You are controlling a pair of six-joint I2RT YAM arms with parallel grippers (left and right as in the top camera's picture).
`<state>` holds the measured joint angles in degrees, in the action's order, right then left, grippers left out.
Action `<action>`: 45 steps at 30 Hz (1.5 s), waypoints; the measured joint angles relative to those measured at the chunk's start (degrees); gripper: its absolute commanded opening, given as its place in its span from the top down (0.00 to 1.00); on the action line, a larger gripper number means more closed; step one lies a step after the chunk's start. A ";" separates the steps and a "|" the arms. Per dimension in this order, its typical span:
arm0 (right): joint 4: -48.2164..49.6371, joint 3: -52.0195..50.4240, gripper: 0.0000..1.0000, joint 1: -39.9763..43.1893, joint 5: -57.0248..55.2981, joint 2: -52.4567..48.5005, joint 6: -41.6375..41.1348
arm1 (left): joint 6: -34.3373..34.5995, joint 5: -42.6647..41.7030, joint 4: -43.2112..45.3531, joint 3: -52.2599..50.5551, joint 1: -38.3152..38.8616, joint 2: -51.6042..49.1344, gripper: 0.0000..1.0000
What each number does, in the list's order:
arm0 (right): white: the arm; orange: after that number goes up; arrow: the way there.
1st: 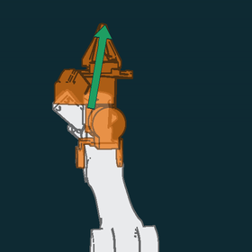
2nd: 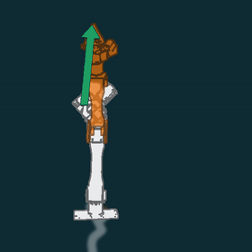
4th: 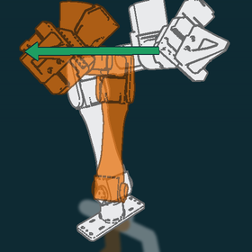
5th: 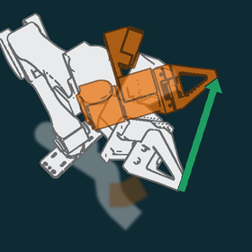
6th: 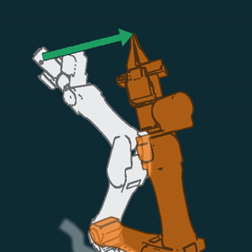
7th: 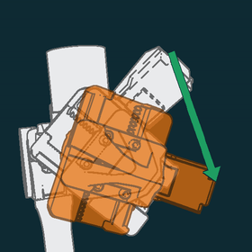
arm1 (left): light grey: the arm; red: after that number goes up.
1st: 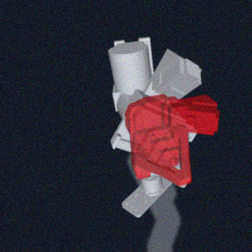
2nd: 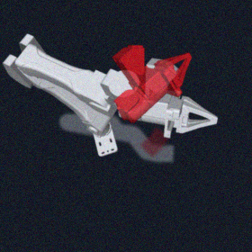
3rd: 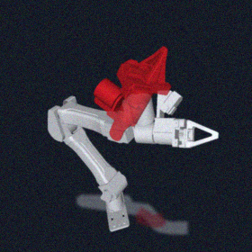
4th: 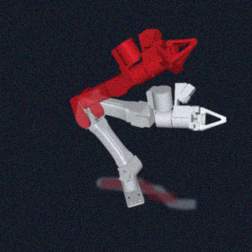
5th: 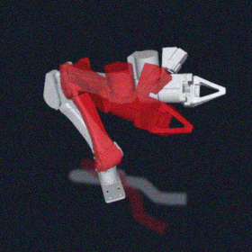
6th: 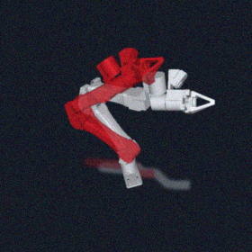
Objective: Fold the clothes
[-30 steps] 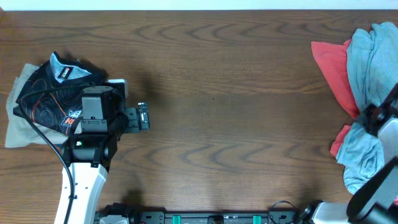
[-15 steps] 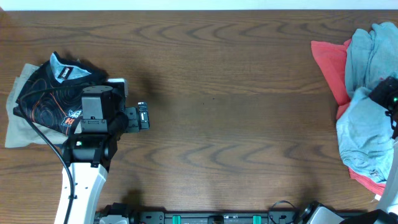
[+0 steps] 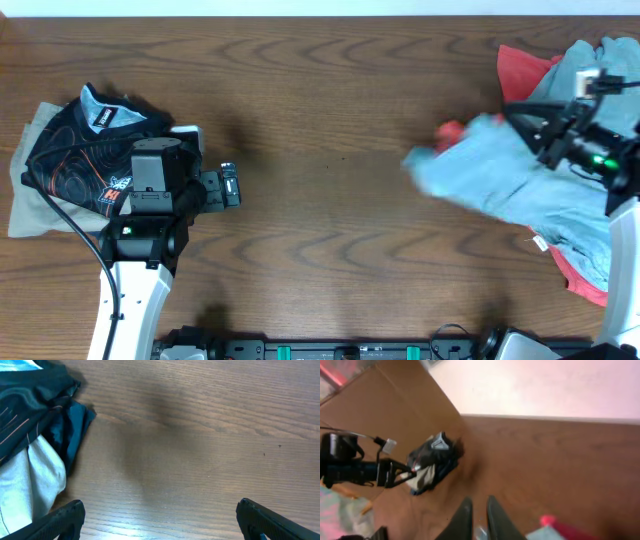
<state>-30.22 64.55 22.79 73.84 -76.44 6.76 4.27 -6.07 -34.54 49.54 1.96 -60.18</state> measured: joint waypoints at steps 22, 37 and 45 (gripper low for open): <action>-20.04 -0.61 0.22 -6.95 -70.10 0.00 -8.57 | 0.42 -2.27 3.34 0.00 0.00 -0.02 0.02; -26.12 -0.63 0.09 4.63 -79.87 0.00 -17.53 | 6.64 -12.87 13.05 0.02 8.63 -14.05 0.02; -26.53 -0.63 0.09 5.60 -78.44 0.00 -17.97 | 7.50 -13.35 23.39 0.07 24.06 -30.23 0.02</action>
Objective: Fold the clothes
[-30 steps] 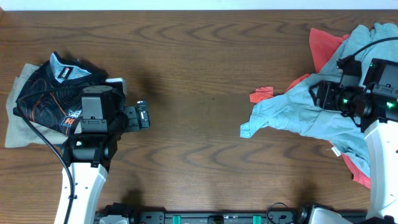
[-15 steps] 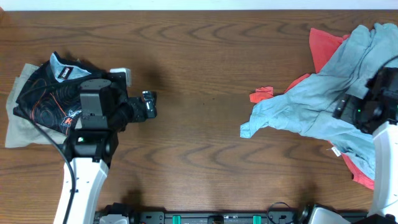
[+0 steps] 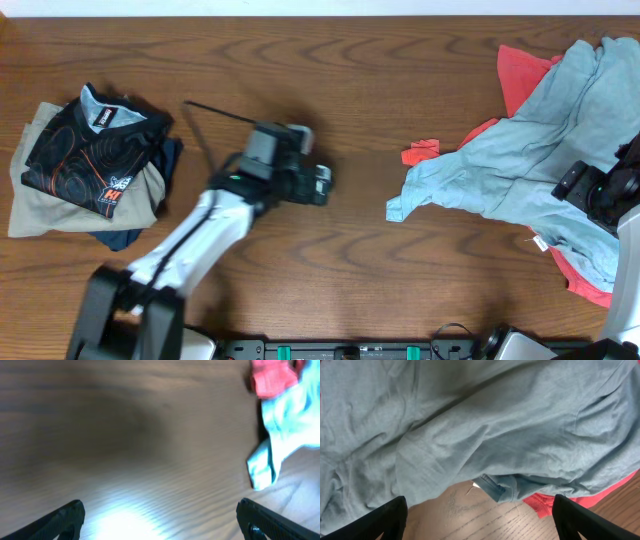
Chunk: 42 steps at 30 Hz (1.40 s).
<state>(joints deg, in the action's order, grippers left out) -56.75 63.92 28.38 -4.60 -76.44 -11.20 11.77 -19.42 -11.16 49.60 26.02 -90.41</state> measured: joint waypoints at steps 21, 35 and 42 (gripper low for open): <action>-0.92 -0.02 0.08 0.00 1.22 0.00 -0.20 | 0.33 -0.17 33.99 1.33 22.97 -20.59 0.39; -1.51 -0.02 0.07 0.00 2.08 0.00 -0.20 | 1.16 -2.47 36.20 2.16 22.95 -17.75 0.94; -2.56 -0.02 0.09 0.00 5.86 0.00 -0.04 | 1.95 -0.83 36.89 11.85 22.95 -0.92 0.94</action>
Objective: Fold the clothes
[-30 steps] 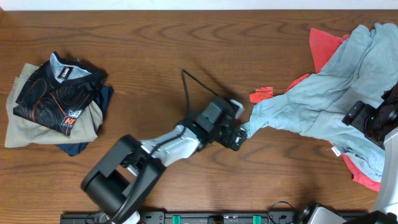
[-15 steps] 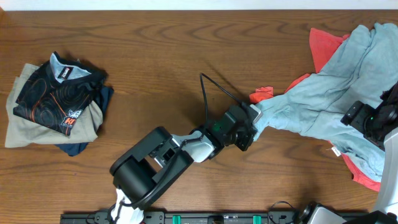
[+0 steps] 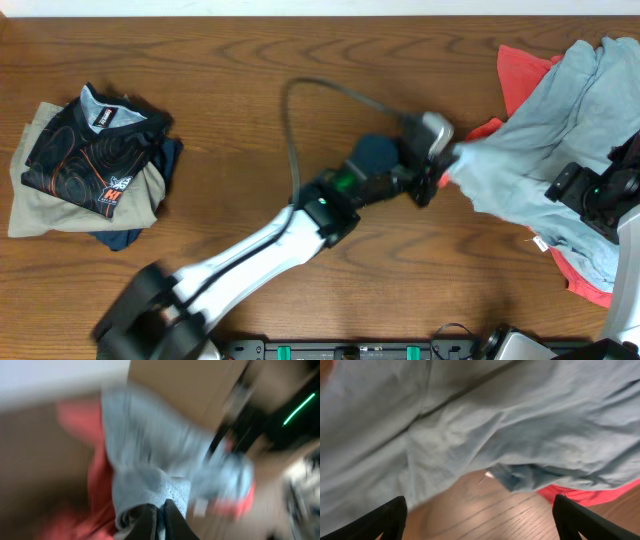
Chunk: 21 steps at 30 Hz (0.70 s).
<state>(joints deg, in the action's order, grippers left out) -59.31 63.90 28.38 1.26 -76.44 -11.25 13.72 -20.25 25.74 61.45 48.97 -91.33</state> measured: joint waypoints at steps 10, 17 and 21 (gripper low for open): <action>-5.64 0.00 0.11 -0.48 14.64 0.00 7.45 | -0.20 9.62 0.96 6.51 -3.21 5.20 0.94; -6.01 -0.42 0.08 -6.21 20.63 0.00 13.27 | -0.46 13.94 7.19 6.62 -5.92 4.33 0.94; -4.59 -0.66 0.05 -7.91 17.25 0.00 12.50 | -0.66 16.39 6.51 6.99 -9.64 4.33 0.94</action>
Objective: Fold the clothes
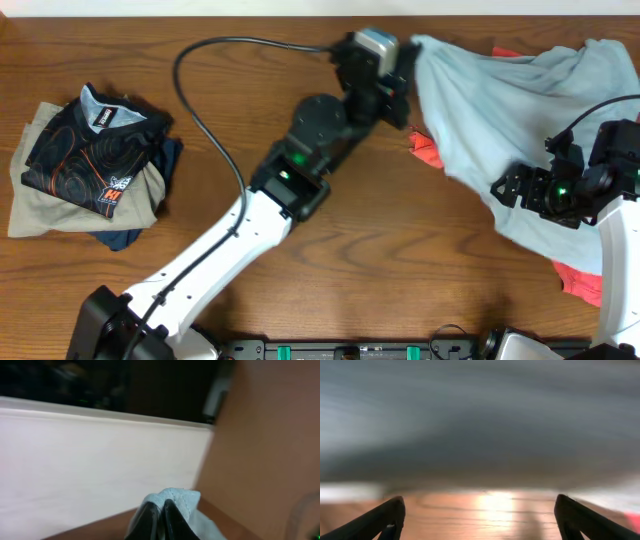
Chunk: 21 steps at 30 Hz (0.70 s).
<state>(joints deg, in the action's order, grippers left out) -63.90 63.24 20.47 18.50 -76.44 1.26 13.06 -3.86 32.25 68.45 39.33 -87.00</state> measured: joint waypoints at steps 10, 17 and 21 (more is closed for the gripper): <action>1.40 -0.07 0.04 -0.04 -14.01 0.00 -6.38 | -1.07 1.84 -17.22 0.87 -21.94 0.28 0.94; 2.69 -0.11 0.03 -0.04 -17.05 0.00 -8.35 | -0.39 2.71 -26.47 1.05 -35.98 0.26 0.29; 3.87 -0.11 0.03 -0.04 -17.11 0.00 -8.52 | 0.72 0.66 -33.83 1.25 -37.22 0.22 0.02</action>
<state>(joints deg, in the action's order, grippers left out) -60.03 63.13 20.43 1.39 -76.44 -7.27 13.78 -3.20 -1.58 69.69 2.11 -86.78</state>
